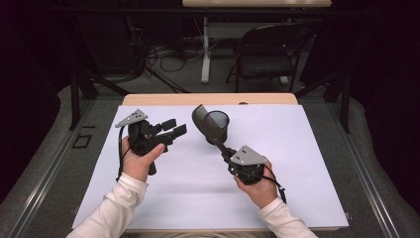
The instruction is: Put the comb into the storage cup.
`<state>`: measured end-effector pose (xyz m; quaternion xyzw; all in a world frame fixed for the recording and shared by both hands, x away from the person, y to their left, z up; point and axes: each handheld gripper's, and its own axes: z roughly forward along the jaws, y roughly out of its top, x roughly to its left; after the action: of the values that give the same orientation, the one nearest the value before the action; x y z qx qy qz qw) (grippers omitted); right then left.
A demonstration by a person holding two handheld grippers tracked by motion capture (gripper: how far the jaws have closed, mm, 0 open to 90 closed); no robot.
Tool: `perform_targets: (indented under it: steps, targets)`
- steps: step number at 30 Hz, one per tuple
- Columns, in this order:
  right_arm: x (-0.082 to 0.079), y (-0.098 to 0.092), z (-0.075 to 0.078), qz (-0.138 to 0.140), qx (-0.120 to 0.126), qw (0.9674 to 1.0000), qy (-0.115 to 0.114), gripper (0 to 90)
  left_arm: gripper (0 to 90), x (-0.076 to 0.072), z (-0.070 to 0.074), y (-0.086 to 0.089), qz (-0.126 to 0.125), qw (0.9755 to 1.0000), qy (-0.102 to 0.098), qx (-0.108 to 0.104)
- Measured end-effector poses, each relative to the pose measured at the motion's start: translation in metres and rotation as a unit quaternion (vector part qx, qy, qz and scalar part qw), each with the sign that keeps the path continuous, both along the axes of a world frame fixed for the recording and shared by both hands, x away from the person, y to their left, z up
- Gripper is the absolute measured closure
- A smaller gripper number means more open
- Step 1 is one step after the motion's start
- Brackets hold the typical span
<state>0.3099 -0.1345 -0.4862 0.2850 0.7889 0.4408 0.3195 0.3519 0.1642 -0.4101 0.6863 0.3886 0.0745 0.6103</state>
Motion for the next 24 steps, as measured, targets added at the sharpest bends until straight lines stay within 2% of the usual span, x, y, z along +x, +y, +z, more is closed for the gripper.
perform_targets:
  steps: [13, 20, 24]
  targets:
    - [-0.001, 0.002, -0.001, 0.003, -0.001, 1.0, -0.001, 72.8, 50.5, 0.004, 0.002, -0.011, -0.003, 1.0, 0.004, -0.004]
    - [-0.001, 0.002, -0.001, 0.005, 0.0, 1.0, -0.001, 72.9, 51.7, 0.008, 0.001, -0.016, -0.015, 0.9993, 0.029, -0.017]
    - [-0.001, 0.003, -0.001, 0.006, 0.002, 1.0, 0.0, 72.8, 53.9, 0.01, 0.0, -0.02, -0.013, 0.9991, 0.034, -0.021]
